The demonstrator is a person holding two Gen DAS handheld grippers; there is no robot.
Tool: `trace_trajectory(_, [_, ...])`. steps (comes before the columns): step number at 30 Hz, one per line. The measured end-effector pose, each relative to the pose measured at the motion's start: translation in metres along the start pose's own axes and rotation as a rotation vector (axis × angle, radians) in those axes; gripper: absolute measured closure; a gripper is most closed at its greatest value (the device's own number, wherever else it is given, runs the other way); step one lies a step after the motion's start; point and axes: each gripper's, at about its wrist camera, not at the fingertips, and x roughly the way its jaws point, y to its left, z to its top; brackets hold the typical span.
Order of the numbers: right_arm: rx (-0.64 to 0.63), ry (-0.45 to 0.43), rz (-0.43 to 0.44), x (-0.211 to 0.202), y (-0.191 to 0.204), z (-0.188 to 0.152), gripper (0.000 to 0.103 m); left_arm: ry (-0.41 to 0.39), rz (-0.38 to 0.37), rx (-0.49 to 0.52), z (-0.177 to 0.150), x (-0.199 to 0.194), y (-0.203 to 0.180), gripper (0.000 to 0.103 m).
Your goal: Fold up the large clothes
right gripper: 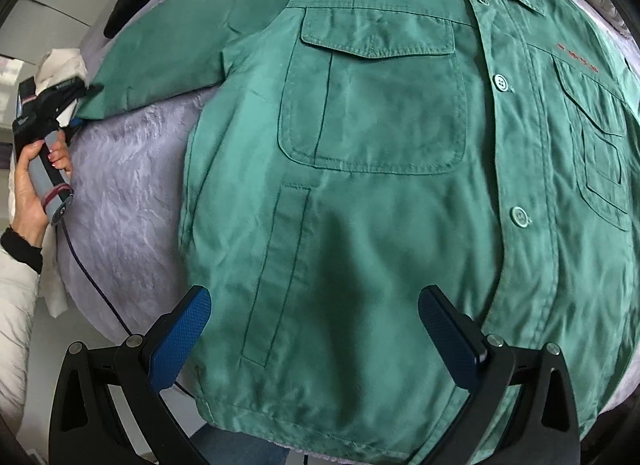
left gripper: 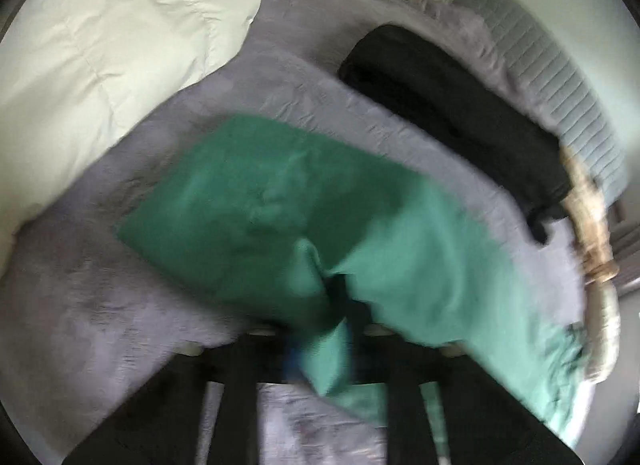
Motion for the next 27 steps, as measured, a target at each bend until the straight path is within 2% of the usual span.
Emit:
trace_trajectory(3, [0.000, -0.041, 0.021, 0.000, 0.000, 0.003, 0.000, -0.050, -0.074, 0.052, -0.002, -0.015, -0.022, 0.095])
trace_trajectory(5, [-0.009, -0.086, 0.037, -0.003, -0.002, 0.004, 0.000, -0.066, -0.161, 0.094, -0.006, -0.030, -0.043, 0.095])
trace_trajectory(9, [-0.010, -0.160, 0.070, -0.013, -0.020, 0.007, 0.000, -0.088, -0.326, 0.265, -0.029, -0.062, -0.118, 0.095])
trace_trajectory(12, [0.034, -0.214, 0.090, -0.024, -0.043, 0.010, 0.000, -0.082, -0.442, 0.413, -0.060, -0.079, -0.188, 0.095])
trace_trajectory(16, [0.117, -0.298, 0.091, -0.045, -0.089, 0.012, 0.000, -0.026, -0.548, 0.637, -0.132, -0.075, -0.289, 0.095])
trace_trajectory(20, [0.208, -0.357, 0.051, -0.066, -0.144, 0.016, 0.000, 0.134, -0.562, 0.767, -0.217, -0.034, -0.359, 0.095])
trace_trajectory(24, [0.309, -0.368, 0.015, -0.070, -0.205, 0.015, 0.000, 0.264, -0.439, 0.882, -0.297, 0.018, -0.380, 0.095])
trace_trajectory(27, [0.356, -0.355, 0.001, -0.067, -0.239, 0.015, 0.000, 0.272, -0.331, 0.957, -0.334, 0.034, -0.377, 0.095])
